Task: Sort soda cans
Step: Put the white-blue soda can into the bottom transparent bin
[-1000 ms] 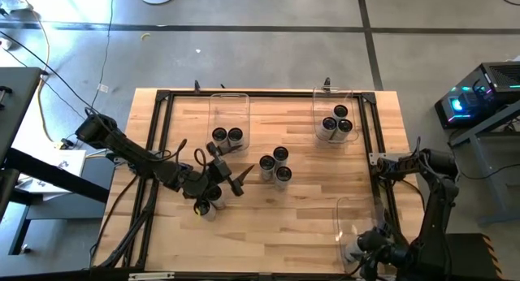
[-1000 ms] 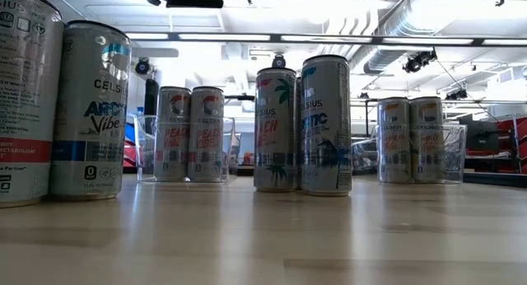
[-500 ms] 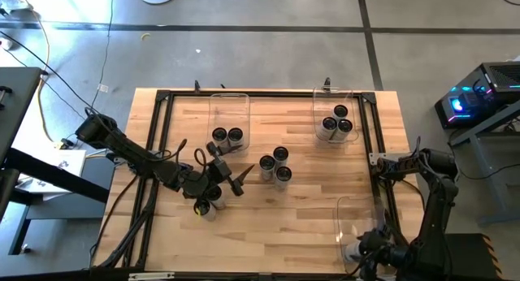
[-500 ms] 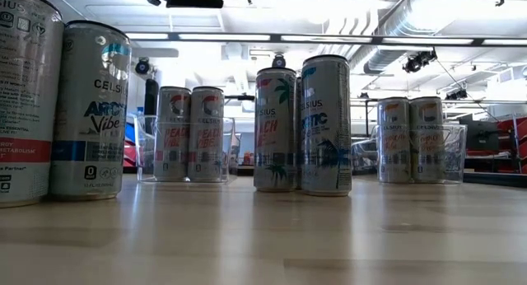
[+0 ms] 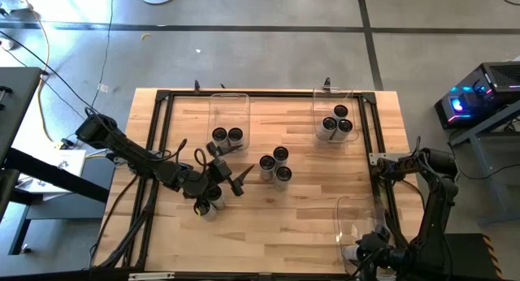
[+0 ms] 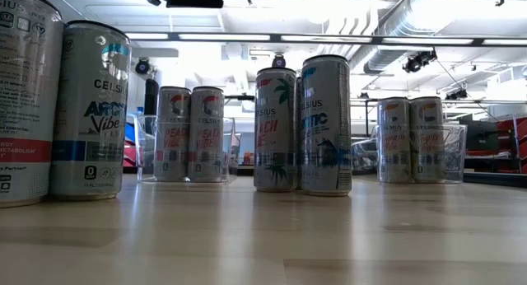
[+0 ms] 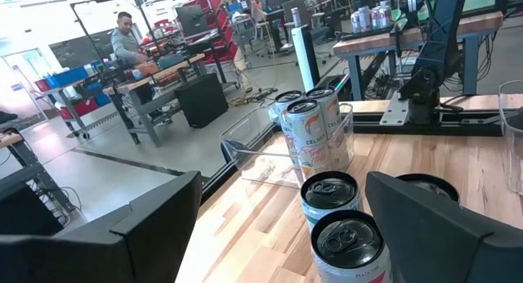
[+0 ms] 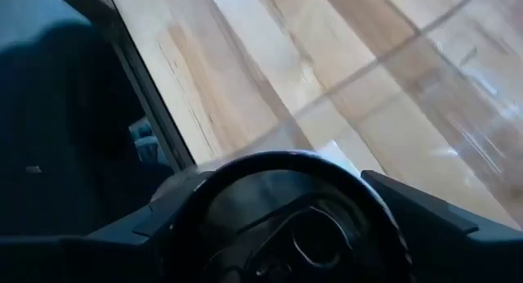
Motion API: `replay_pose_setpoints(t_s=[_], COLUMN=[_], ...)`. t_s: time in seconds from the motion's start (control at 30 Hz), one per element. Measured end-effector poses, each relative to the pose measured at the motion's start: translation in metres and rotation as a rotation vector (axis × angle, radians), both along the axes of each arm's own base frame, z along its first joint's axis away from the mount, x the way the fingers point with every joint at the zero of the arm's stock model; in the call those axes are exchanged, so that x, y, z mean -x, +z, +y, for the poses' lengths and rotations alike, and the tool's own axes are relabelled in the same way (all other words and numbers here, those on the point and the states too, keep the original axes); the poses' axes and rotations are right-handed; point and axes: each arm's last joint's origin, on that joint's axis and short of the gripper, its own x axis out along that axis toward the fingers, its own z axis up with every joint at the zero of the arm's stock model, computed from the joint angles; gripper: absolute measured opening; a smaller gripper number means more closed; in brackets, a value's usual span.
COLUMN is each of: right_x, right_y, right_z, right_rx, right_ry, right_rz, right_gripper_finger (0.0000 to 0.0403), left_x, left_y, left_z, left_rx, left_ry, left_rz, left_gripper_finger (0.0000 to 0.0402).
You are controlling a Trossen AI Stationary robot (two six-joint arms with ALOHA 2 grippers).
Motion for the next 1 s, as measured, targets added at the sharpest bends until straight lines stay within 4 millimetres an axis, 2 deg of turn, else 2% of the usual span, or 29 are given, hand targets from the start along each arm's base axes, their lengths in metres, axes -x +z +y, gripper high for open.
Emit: replay_pose_setpoints(t_s=[0.27, 0.5, 0.67, 0.9, 1.0], right_x=[-0.004, -0.020, -0.025, -0.015, -0.007], right_y=[0.000, 0.003, 0.007, 0.029, 0.032], right_z=[-0.001, -0.008, -0.014, -0.013, -0.012], right_rx=[-0.010, 0.025, 0.027, 0.034, 0.029], right_ry=[0.005, 0.070, 0.089, 0.046, 0.018], right_rz=[0.061, 0.129, 0.174, 0.202, 0.204], right_gripper_finger=[0.0292, 0.0247, 0.0240, 0.0240, 0.0240], left_x=[0.000, 0.000, 0.000, 0.000, 0.000], left_y=[0.000, 0.000, 0.000, -0.001, -0.001], left_z=[0.000, 0.000, 0.000, 0.000, 0.000], left_rx=[0.000, 0.000, -0.001, 0.000, 0.000], left_ry=[0.000, 0.000, 0.000, 0.000, -0.001], left_rz=[0.000, 0.000, 0.001, 0.006, 0.007], left_gripper_finger=[0.0339, 0.0339, 0.0339, 0.0339, 0.0339])
